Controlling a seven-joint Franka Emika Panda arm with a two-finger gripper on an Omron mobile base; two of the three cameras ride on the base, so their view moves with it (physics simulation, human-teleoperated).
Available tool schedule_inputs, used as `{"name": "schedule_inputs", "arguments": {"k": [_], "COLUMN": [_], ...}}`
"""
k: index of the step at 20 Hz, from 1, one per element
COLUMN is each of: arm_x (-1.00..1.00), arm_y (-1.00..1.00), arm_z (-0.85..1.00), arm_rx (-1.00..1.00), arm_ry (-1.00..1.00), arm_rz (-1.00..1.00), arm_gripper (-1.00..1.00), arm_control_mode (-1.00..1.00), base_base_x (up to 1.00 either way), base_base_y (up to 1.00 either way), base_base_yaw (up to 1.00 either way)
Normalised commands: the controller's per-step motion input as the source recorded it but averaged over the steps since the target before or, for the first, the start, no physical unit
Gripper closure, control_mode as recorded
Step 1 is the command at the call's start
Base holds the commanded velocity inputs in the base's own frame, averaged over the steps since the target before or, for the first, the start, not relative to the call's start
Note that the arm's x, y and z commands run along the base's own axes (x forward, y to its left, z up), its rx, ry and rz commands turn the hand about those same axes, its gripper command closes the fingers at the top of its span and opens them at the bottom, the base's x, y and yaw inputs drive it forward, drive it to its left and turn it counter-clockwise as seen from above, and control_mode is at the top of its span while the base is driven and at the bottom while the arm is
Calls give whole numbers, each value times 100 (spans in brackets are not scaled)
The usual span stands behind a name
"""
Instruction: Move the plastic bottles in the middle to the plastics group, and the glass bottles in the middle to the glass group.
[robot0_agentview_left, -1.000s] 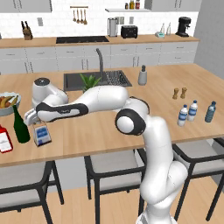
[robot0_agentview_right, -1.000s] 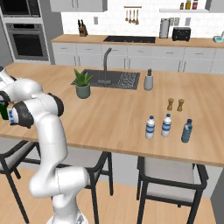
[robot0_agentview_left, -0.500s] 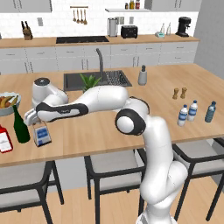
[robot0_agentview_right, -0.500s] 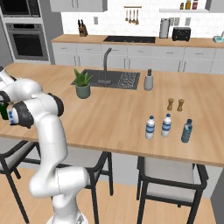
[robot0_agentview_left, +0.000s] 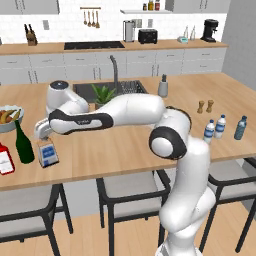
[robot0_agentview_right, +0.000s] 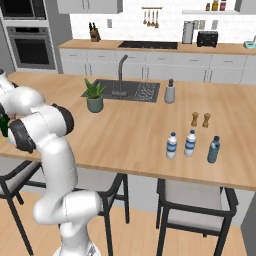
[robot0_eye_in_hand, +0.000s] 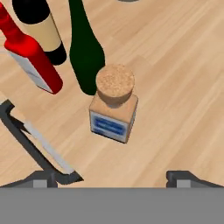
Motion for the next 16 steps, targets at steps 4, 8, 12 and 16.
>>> {"name": "schedule_inputs", "arguments": {"k": [4, 8, 12, 16], "arm_x": [-83, -85, -75, -58], "arm_y": [-100, -100, -100, -100], "arm_z": [-1, 0, 10, 88], "arm_rx": [25, 14, 7, 0], "arm_ry": [0, 0, 0, 0], "arm_rz": [-16, -17, -17, -14], "arm_gripper": [-100, -100, -100, -100], "arm_control_mode": [-100, -100, -100, -100], "base_base_x": [0, 0, 0, 0], "base_base_y": [0, 0, 0, 0], "base_base_yaw": [0, 0, 0, 0]}}
